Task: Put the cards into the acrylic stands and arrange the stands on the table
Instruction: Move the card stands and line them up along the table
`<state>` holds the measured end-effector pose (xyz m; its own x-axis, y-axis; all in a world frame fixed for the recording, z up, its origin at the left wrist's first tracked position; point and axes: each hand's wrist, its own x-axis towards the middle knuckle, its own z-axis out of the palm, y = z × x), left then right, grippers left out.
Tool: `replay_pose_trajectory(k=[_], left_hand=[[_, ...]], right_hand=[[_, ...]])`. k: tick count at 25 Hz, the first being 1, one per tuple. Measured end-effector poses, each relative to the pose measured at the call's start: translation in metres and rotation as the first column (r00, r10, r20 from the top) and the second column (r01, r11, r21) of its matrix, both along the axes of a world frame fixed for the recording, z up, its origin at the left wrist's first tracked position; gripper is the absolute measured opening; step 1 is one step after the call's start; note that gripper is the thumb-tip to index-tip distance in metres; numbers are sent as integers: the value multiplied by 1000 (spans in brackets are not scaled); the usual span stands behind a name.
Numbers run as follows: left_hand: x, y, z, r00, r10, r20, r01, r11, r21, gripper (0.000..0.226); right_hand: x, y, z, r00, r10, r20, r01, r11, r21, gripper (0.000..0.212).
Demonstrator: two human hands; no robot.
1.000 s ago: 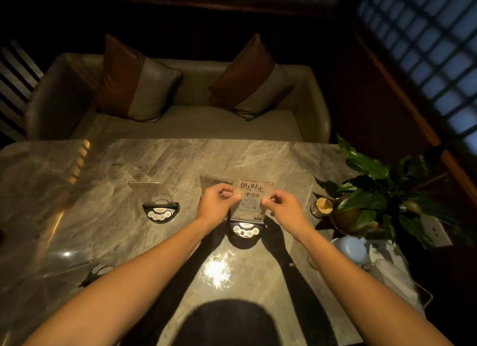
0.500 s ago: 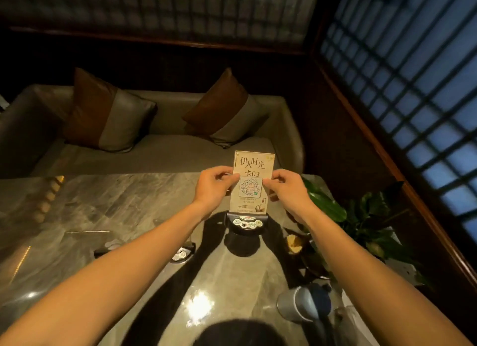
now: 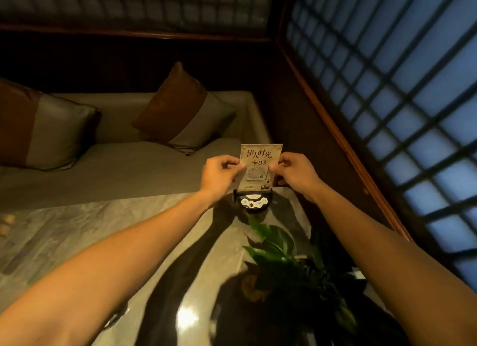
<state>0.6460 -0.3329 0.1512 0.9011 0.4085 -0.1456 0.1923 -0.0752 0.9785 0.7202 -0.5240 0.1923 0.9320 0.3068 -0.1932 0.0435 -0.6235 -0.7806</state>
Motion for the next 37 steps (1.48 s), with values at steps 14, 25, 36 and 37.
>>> replay_pose_trajectory(k=[14, 25, 36, 37], left_hand=[[111, -85, -101, 978, -129, -161, 131, 991, 4, 15], [117, -87, -127, 975, -115, -188, 111, 993, -36, 10], [111, -82, -127, 960, -153, -236, 161, 987, 14, 16], [111, -81, -126, 955, -169, -244, 183, 982, 35, 21]], right_hand=[[97, -86, -121, 994, -113, 11, 113, 988, -100, 16], [102, -86, -154, 975, -207, -76, 201, 976, -79, 16], [93, -86, -151, 975, -198, -95, 193, 979, -65, 19], [93, -86, -150, 974, -195, -118, 191, 980, -50, 19]])
